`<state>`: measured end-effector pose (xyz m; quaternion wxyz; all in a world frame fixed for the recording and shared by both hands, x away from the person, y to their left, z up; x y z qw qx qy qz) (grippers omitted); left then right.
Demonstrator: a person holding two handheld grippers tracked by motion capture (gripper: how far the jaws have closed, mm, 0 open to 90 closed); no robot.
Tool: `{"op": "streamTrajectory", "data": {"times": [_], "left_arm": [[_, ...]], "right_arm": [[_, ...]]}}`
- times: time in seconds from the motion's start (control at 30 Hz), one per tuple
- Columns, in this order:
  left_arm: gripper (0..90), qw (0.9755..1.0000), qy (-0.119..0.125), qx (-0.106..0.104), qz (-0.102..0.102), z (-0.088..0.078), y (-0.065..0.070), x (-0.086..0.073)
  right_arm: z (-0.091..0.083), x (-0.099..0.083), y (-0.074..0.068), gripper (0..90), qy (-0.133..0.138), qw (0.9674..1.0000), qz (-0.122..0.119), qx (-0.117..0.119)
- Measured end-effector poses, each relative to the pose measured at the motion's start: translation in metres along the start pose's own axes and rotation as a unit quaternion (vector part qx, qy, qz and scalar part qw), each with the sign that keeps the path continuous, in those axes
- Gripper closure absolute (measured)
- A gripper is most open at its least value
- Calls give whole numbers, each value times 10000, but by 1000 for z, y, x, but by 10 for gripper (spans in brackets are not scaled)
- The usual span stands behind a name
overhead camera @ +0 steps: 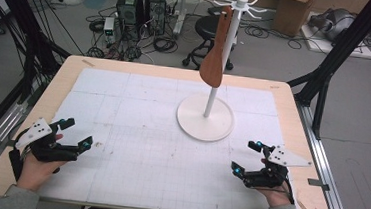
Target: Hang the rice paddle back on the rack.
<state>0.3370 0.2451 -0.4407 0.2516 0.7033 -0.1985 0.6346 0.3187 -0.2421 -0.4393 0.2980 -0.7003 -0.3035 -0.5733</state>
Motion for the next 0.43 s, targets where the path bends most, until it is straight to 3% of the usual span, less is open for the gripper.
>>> {"op": "streamTrajectory", "data": {"times": [0.1, 0.27, 0.43], "left_arm": [[18, 9999, 73, -1, -97, -3, 4, 2], [17, 10000, 50, 23, -2, -13, 11, 1], [17, 9999, 78, 90, -25, -16, 10, 1]], "right_arm": [[-2, 1, 3, 24, 40, 10000, -3, -61], [-6, 2, 9, 24, 114, 9996, 30, -237], [-8, 4, 13, 24, 197, 9992, 76, -347]]}}
Point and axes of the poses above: each handheld gripper's, and its own axes: z roughly forward along the jaws, x roughly out of its top, y roughly to its right, the point moved 9 cm from there along z, roughly forward along the jaws, and after that the axes turned 6 degrees about y, right-handed, at the moved point
